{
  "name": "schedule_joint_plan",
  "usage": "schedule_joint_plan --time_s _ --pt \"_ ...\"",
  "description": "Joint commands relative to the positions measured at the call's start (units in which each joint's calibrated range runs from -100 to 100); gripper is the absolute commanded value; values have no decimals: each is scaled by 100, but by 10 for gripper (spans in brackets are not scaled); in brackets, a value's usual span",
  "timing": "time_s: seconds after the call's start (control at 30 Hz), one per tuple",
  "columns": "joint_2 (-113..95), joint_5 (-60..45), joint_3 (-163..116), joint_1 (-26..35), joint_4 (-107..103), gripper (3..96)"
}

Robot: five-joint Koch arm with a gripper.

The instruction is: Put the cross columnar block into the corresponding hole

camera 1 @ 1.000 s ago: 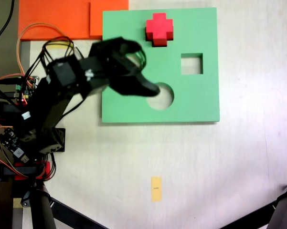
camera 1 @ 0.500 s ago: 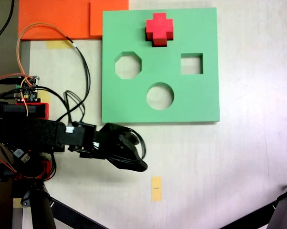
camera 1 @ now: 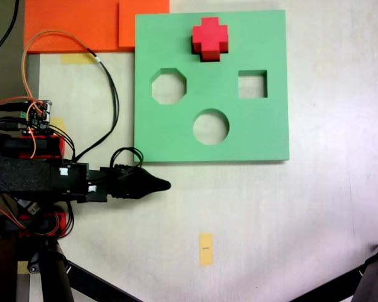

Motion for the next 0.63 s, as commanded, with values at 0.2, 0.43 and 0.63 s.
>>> schedule_joint_plan --time_s 0.2,0.43,0.63 --pt "-55 -83 -137 10 -492 493" --pt "-55 -83 -137 10 -492 493" --pt "-55 -83 -137 10 -492 493"
